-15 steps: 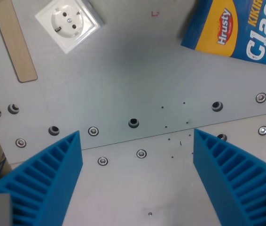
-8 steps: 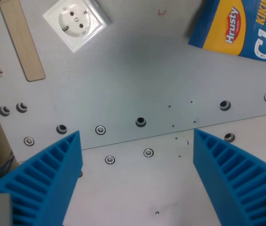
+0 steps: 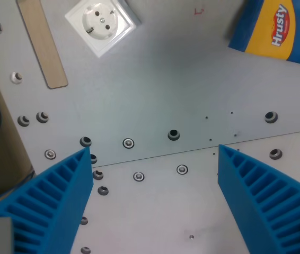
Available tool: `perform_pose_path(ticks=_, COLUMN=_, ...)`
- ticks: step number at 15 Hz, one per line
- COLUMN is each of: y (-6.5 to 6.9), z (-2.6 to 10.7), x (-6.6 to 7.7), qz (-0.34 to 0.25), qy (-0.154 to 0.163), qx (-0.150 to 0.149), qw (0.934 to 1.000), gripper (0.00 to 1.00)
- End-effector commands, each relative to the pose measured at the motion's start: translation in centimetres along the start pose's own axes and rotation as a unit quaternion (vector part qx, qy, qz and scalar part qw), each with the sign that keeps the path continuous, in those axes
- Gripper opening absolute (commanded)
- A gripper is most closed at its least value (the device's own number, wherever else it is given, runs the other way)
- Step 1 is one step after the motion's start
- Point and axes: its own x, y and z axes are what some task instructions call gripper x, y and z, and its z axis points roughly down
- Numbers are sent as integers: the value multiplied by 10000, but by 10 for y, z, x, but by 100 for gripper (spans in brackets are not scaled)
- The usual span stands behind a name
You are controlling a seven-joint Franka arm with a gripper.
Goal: Rotate around gripper positive x
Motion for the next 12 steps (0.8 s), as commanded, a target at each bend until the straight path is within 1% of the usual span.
perform_pose_path(ticks=1, y=5, z=-1, x=-1, qz=-80, qy=82, qx=953, qw=9954, gripper=100)
perform_pose_path(ticks=12, y=5, z=-1, x=-1, qz=-86, qy=75, qx=1680, qw=9857, gripper=100)
